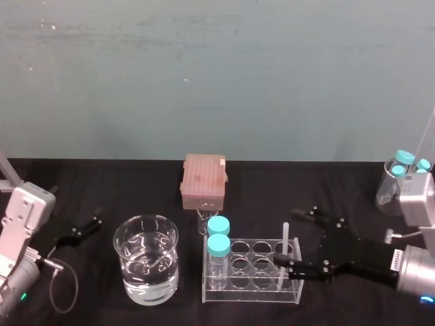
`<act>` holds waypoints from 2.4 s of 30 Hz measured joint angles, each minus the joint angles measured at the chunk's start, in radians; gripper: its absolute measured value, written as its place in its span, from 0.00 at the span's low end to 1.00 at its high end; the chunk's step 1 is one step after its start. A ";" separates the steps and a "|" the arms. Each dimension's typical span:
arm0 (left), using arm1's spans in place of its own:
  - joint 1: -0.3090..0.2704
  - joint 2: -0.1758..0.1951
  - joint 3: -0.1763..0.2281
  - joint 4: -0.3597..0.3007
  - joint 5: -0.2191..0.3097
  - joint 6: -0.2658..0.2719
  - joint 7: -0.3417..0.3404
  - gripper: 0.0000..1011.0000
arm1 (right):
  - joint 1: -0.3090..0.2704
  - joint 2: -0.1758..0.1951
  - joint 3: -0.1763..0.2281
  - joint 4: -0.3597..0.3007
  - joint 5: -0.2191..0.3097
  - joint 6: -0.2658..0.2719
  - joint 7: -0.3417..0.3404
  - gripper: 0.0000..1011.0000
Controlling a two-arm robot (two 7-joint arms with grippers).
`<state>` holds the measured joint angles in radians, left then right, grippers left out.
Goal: Pick up the stirring rod with one hand, then place it down.
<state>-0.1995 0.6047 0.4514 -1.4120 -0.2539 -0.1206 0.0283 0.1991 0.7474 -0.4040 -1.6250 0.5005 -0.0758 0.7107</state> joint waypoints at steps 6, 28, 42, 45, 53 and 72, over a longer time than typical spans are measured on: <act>0.000 0.000 0.000 0.000 0.000 0.000 0.000 0.99 | 0.005 -0.022 -0.010 0.009 -0.006 0.035 -0.031 0.99; 0.000 0.000 0.000 0.000 0.000 0.000 0.000 0.99 | 0.009 -0.032 -0.011 0.001 0.012 0.060 -0.040 0.99; 0.000 0.000 0.000 0.000 0.000 0.000 0.000 0.99 | 0.009 -0.032 -0.010 0.000 0.012 0.060 -0.039 0.79; 0.000 0.000 0.000 0.000 0.000 0.000 0.000 0.99 | 0.009 -0.032 -0.010 0.000 0.011 0.059 -0.040 0.70; 0.000 0.000 0.000 0.000 0.000 0.000 0.000 0.99 | 0.009 -0.032 -0.010 0.000 0.011 0.059 -0.040 0.46; 0.000 0.000 0.000 0.000 0.000 0.000 0.000 0.99 | 0.009 -0.032 -0.010 0.000 0.011 0.060 -0.040 0.07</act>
<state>-0.1995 0.6047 0.4514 -1.4120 -0.2539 -0.1206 0.0283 0.2082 0.7157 -0.4139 -1.6246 0.5113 -0.0163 0.6711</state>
